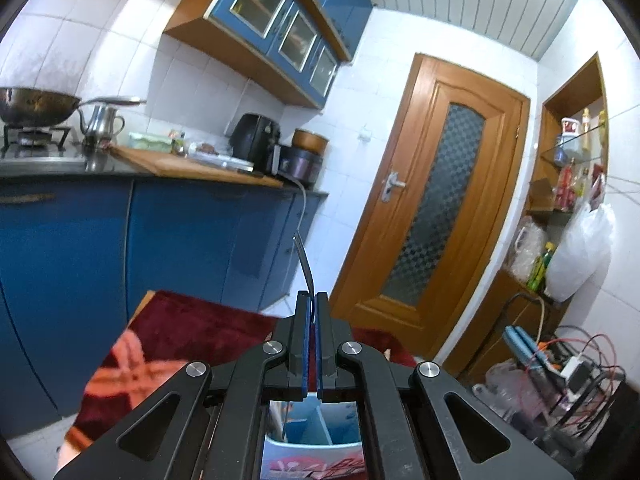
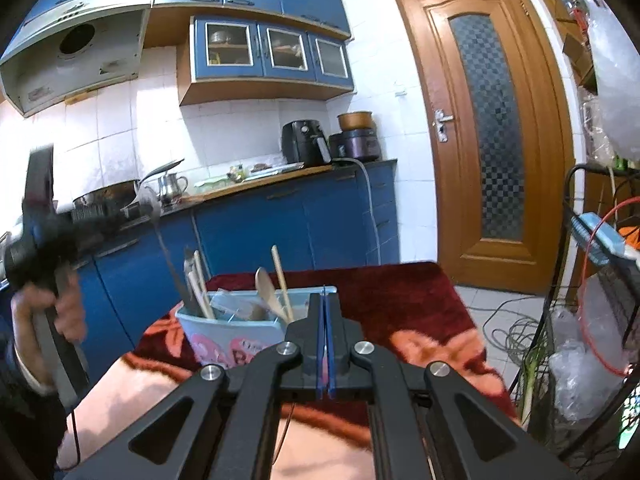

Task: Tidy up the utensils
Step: 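Carry both forks into the blue holder and open both tools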

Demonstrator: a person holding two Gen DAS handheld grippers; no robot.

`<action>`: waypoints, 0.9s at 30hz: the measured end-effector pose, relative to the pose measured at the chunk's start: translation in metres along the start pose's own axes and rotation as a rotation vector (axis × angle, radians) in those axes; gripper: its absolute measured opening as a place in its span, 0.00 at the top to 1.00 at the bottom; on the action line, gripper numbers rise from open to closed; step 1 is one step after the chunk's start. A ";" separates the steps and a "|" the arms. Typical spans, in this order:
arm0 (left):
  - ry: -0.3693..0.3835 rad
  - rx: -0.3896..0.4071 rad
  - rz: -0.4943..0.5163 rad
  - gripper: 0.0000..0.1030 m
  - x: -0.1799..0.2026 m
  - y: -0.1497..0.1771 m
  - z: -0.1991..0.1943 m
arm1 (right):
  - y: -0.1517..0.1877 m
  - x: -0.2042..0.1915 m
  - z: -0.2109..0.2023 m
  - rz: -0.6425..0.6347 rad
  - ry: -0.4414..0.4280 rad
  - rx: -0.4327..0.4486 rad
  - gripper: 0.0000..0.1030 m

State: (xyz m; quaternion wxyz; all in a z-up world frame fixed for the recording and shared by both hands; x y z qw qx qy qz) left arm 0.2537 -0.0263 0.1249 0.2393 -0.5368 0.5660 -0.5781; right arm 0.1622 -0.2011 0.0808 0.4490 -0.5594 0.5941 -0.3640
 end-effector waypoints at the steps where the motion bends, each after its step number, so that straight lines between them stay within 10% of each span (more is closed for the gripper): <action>1: -0.002 -0.007 -0.001 0.99 -0.001 0.004 0.002 | -0.006 0.001 -0.001 -0.004 0.012 0.014 0.97; 15: -0.010 -0.095 -0.024 0.99 -0.025 0.059 0.024 | -0.080 -0.013 0.030 -0.145 0.168 0.170 0.97; 27: -0.009 -0.124 -0.010 0.99 -0.028 0.073 0.030 | -0.060 -0.029 0.075 -0.219 0.185 0.122 0.97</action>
Point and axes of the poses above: each gripper's, at about its wrist camera, not at the fingertips, and z roughly the way its jaws point, x to its right, y to its underside, the point moved 10 cm from there along z, roughly the way its jaws point, and after that the axes turned 5 degrees about y, right-handed, at the moved point
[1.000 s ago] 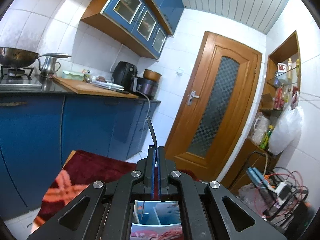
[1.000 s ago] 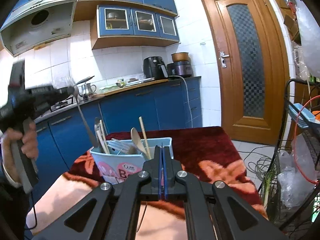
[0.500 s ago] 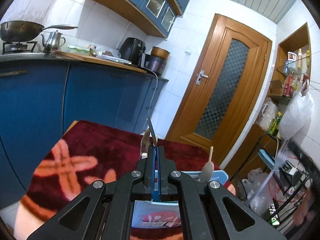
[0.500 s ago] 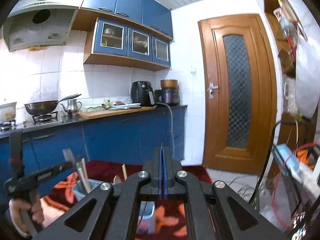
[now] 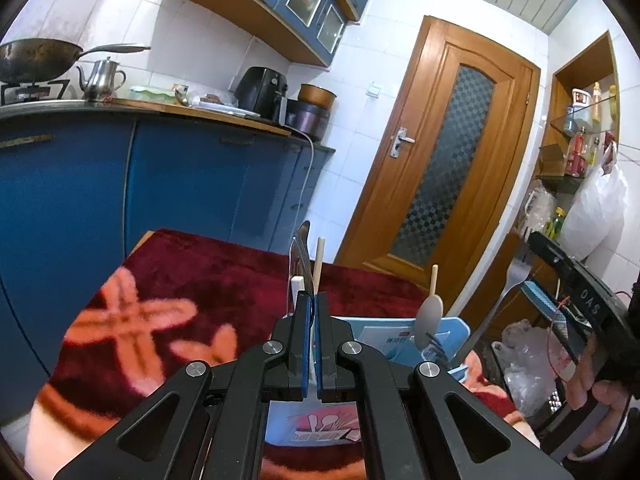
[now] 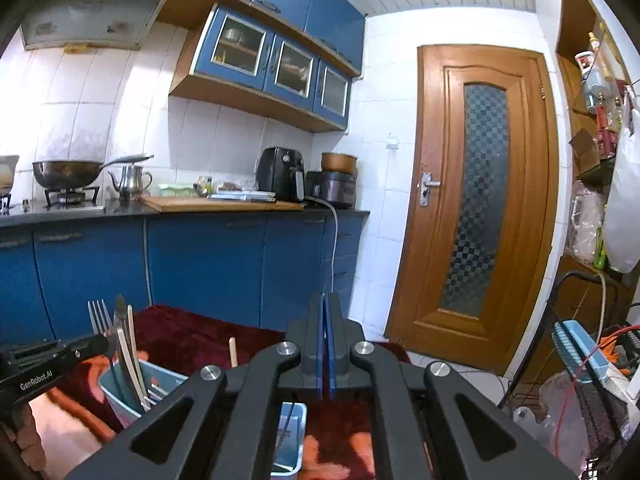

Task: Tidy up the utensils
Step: 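Carry both forks into the blue holder and open both tools, then move both open tools back over the white plastic fork and thin stick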

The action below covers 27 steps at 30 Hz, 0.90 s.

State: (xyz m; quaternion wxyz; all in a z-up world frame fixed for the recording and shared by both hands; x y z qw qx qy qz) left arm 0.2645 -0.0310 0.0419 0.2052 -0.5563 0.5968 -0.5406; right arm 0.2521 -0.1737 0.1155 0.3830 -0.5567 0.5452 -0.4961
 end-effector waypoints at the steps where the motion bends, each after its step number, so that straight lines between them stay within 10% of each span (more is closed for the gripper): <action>1: -0.002 -0.004 0.001 0.99 0.000 0.001 0.001 | 0.004 -0.003 0.003 -0.003 -0.004 -0.012 0.97; 10: -0.022 -0.030 0.027 0.98 0.002 0.006 0.004 | 0.038 -0.013 0.022 0.057 -0.098 -0.133 0.94; 16: -0.035 -0.034 0.046 0.65 0.008 0.006 -0.005 | 0.041 -0.010 0.014 0.116 -0.141 -0.144 0.80; 27: -0.082 -0.081 0.089 0.64 0.016 0.020 -0.035 | 0.044 -0.009 -0.025 0.180 -0.202 -0.176 0.69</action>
Point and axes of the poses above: each gripper's, at about its wrist camera, not at the fingertips, and z roughly the way its jaws point, x to its right, y to its underside, the point moved 10 cm from there along z, roughly the way its jaws point, and after that the axes turned 5 degrees about y, right-handed, at the moved point
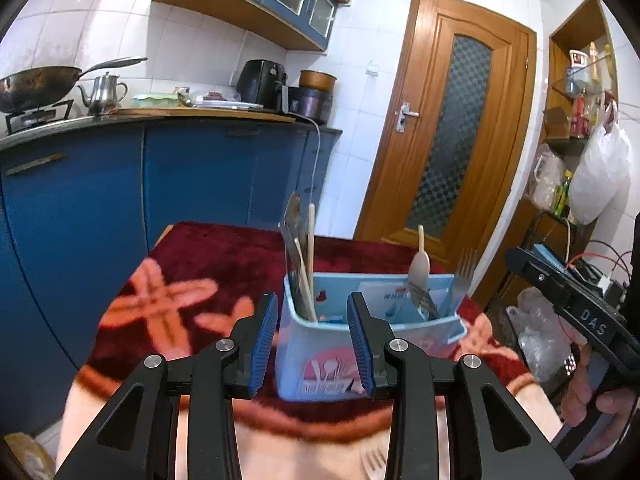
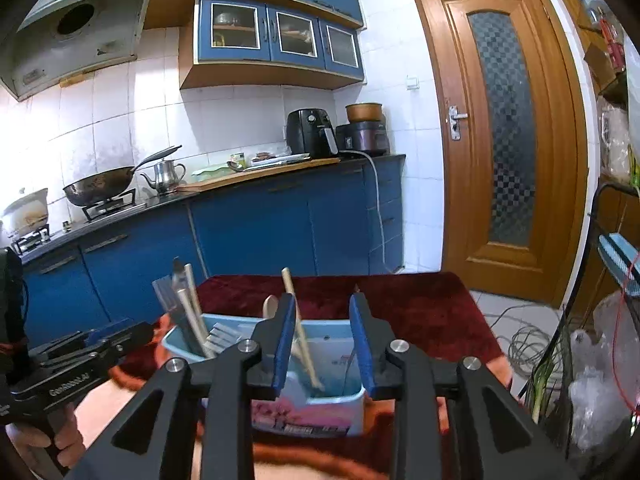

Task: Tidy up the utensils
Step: 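Move both open tools back over the white plastic fork and thin stick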

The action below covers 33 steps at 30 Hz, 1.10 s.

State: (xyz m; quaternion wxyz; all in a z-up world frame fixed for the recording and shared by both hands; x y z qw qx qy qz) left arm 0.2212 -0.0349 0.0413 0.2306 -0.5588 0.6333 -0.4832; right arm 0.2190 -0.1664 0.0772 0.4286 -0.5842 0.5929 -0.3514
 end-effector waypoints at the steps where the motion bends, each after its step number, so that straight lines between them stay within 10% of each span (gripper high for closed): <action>1: -0.003 -0.006 0.001 0.64 0.000 0.002 -0.002 | 0.003 -0.002 -0.003 0.006 -0.011 -0.009 0.69; 33: 0.066 -0.375 -0.051 0.64 0.039 0.134 -0.016 | 0.121 0.000 -0.067 0.061 -0.017 -0.290 0.55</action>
Point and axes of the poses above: each gripper's, at about its wrist camera, not at the fingertips, and z roughly the way its jaws point, x to its right, y to its underside, the point moved 10 cm from there along z, roughly the way its jaws point, and after that the axes turned 5 degrees about y, right-handed, at the moved point
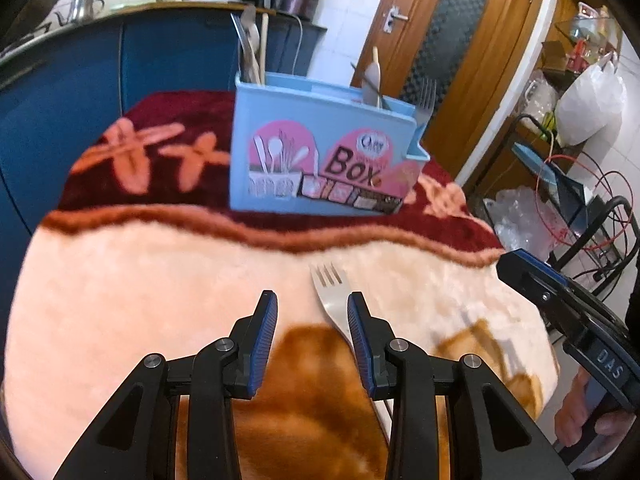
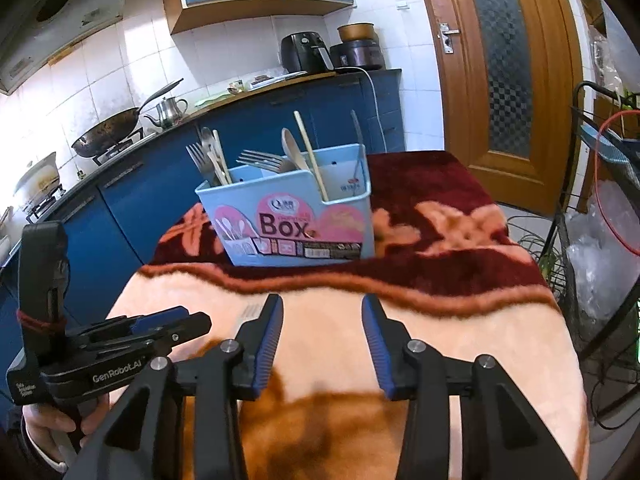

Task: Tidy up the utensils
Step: 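Move both open tools back over the white plastic fork and thin stick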

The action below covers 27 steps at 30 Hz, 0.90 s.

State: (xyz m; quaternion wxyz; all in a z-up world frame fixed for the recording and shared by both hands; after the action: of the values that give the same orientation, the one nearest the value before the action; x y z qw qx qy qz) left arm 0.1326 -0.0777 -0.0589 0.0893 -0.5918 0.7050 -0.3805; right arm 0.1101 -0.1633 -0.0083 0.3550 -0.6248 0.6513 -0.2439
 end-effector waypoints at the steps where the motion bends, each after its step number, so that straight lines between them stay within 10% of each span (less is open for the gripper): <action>1: 0.001 -0.007 -0.001 0.64 0.001 0.001 0.003 | 0.001 0.002 0.000 0.001 0.003 -0.002 0.55; 27: 0.039 -0.038 -0.042 0.76 0.008 0.008 0.033 | 0.029 0.036 0.020 0.086 -0.003 -0.072 0.54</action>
State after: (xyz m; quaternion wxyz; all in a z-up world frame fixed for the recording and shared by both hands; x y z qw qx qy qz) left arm 0.1434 -0.0991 -0.0840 0.0566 -0.6005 0.7011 -0.3803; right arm 0.1076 -0.1932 -0.0489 0.3435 -0.6088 0.6855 -0.2039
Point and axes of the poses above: each gripper's, at about its wrist camera, not at the fingertips, and z roughly the way its jaws point, x to its right, y to its underside, the point moved 10 cm from there along z, roughly the way its jaws point, and after that the axes turned 5 degrees about y, right-handed, at the moved point
